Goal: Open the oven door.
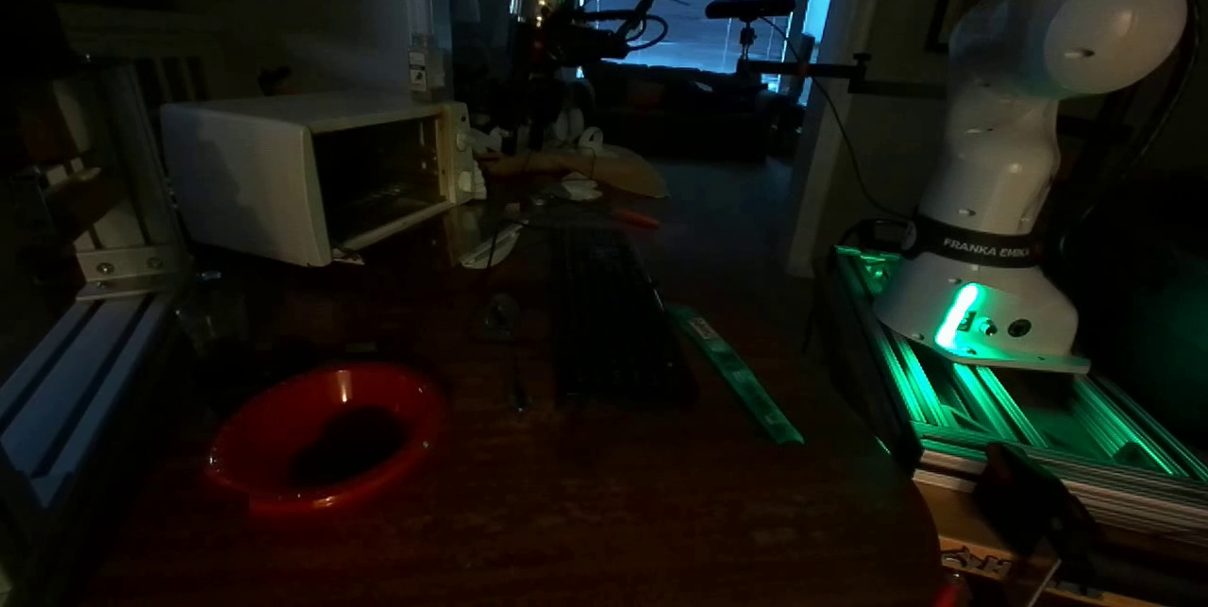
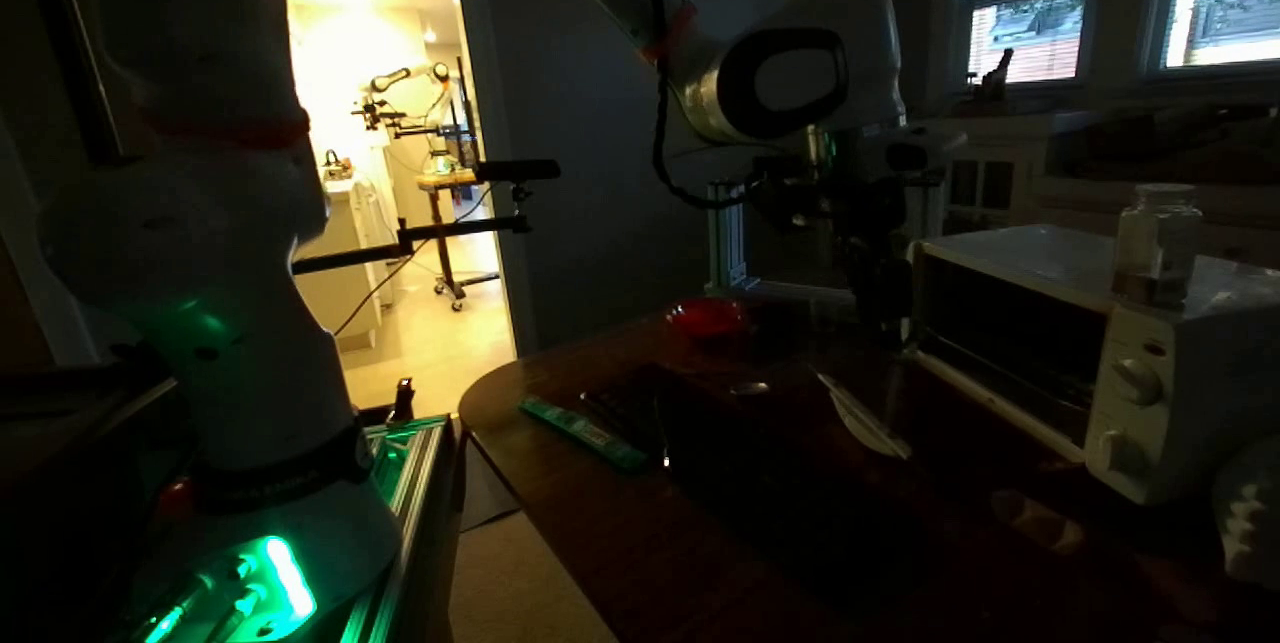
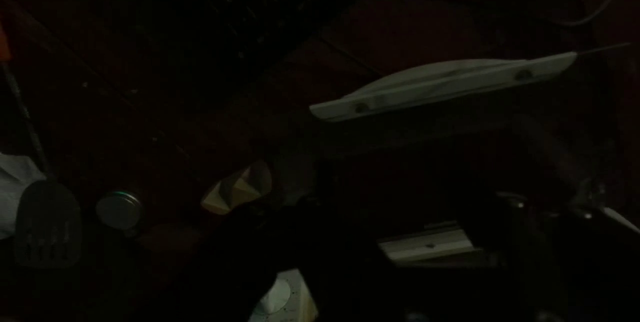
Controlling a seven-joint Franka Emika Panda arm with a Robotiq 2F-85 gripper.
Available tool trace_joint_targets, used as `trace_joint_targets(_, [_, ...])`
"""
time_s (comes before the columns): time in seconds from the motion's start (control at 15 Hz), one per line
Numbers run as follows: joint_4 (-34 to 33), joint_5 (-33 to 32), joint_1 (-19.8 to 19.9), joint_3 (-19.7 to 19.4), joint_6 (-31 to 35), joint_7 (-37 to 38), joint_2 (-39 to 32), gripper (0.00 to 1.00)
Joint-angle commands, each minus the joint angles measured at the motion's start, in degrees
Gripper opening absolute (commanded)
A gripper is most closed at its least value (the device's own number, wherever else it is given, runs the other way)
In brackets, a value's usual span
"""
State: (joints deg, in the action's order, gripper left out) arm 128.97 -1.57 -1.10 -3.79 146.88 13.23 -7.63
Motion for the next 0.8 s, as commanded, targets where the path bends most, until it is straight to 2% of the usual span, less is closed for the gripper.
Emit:
trace_joint_targets(0.0, [4.09,-3.33,-1.06,0.96,-3.4,5.52,7.55,0.93])
trace_joint_targets(0.07, [4.47,-4.44,-1.06,1.42,-4.38,6.63,9.11,0.99])
trace_joint_targets(0.13, [4.78,-5.65,-0.94,1.92,-5.57,7.67,10.51,1.0])
trace_joint_targets(0.6, [6.57,-7.85,0.44,5.19,-10.45,7.74,19.56,1.0])
trace_joint_targets(0.73, [7.46,-10.09,1.43,5.89,-9.46,8.7,21.4,1.0])
